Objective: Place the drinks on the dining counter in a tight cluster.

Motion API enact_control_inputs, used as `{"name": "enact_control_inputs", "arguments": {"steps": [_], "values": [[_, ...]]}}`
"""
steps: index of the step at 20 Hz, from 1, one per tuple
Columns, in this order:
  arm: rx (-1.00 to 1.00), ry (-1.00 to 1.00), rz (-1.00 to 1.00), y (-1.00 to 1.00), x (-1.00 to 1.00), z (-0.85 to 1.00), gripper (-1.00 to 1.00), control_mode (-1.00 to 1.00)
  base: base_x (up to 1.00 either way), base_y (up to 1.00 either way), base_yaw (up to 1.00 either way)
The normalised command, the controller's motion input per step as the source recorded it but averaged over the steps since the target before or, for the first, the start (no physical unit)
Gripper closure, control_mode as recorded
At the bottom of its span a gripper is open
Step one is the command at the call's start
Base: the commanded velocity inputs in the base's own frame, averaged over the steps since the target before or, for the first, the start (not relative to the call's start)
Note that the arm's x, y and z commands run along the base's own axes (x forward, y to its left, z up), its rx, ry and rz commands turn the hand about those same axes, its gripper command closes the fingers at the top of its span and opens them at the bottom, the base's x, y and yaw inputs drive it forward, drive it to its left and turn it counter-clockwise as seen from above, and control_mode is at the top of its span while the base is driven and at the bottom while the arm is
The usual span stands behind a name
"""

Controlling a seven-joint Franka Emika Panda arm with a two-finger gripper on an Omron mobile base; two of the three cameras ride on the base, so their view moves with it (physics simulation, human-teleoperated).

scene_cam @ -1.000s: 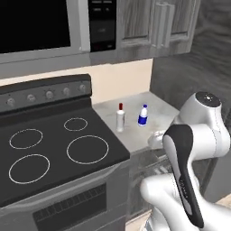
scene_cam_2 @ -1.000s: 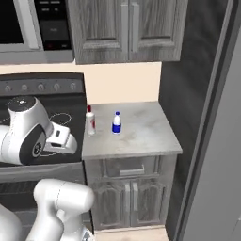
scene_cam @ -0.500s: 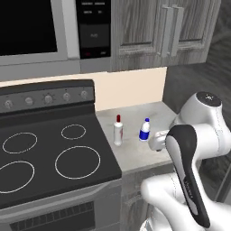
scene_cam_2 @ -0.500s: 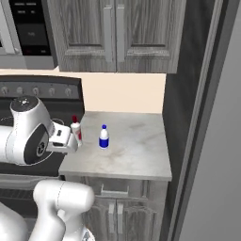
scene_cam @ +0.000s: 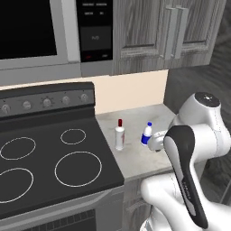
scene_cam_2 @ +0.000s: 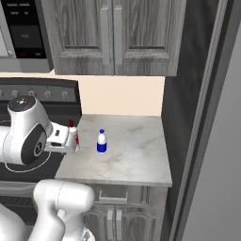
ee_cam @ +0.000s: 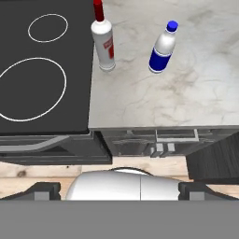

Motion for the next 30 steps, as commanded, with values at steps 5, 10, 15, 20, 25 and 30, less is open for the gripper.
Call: {"name": "enact_control_inputs", "arguments": {"steps": [5, 10, 15, 20, 25, 30], "values": [[0.0, 0.0, 0.0, 0.0, 0.0, 0.0, -1.0, 1.0, 0.0, 0.0, 0.0], [0.0, 0.0, 0.0, 0.0, 0.0, 0.0, -1.0, 1.0, 0.0, 0.0, 0.0], [0.0, 0.0, 0.11, 0.18, 0.47, 0.0, -1.0, -1.0, 0.0, 0.0, 0.0], [0.0, 0.0, 0.21, 0.19, 0.82, 0.0, -1.0, -1.0, 0.0, 0.0, 0.0], [0.0, -0.05, 0.1, 0.23, 0.59, -0.29, -1.0, -1.0, 0.0, 0.0, 0.0], [0.0, -0.01, 0.0, 0.37, 0.65, -0.3, -1.0, -1.0, 0.0, 0.0, 0.0]]}}
